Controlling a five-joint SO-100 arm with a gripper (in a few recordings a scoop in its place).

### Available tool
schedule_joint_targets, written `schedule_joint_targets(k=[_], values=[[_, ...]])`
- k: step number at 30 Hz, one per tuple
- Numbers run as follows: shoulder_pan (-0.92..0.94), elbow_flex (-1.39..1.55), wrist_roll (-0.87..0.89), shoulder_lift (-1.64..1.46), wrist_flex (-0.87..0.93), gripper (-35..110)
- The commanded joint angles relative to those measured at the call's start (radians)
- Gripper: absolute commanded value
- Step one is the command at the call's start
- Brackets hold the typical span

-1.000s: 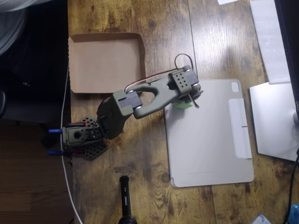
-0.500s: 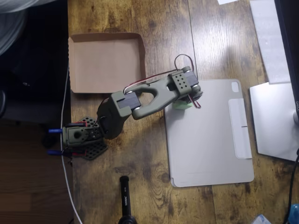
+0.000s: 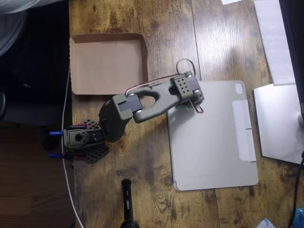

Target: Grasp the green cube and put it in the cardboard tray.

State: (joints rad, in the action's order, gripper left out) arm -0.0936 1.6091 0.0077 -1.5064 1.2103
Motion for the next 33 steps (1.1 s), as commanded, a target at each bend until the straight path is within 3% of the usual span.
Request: schedule_joint_targets(k=[1, 5, 12, 25, 33], values=[[0.005, 0.029, -0.017, -0.023, 0.005, 25], [0.006, 0.041, -0.018, -0.025, -0.008, 21], [0.021, 0.078, -0.025, -0.025, -0.051, 0], [-0.038, 0.071, -0.04, -0.117, -0.028, 0], [-0.242, -0.002, 0.032, -0.298, 0.176, 0]])
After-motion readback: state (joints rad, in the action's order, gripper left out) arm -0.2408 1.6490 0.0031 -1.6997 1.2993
